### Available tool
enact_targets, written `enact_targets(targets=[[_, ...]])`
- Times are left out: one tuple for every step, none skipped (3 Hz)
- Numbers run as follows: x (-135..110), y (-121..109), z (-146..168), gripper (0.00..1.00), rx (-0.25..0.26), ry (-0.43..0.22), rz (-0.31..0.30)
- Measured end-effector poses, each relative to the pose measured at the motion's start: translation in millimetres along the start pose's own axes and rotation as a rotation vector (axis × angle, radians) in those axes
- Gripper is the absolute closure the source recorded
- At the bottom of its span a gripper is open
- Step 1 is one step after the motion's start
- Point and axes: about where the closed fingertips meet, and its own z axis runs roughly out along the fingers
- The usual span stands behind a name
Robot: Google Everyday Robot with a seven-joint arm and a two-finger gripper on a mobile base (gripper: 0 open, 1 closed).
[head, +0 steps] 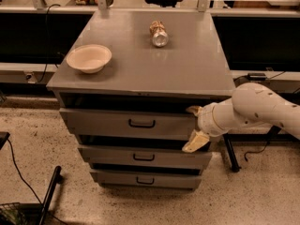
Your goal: Open top drawer
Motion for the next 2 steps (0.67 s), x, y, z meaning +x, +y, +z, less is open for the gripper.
enact_targets(targets=[[0.3,5.2,6.9,0.41,-0.034,0.013,-0.008],[-6.1,15.7,2.3,0.61,-0.044,0.015,-0.029]])
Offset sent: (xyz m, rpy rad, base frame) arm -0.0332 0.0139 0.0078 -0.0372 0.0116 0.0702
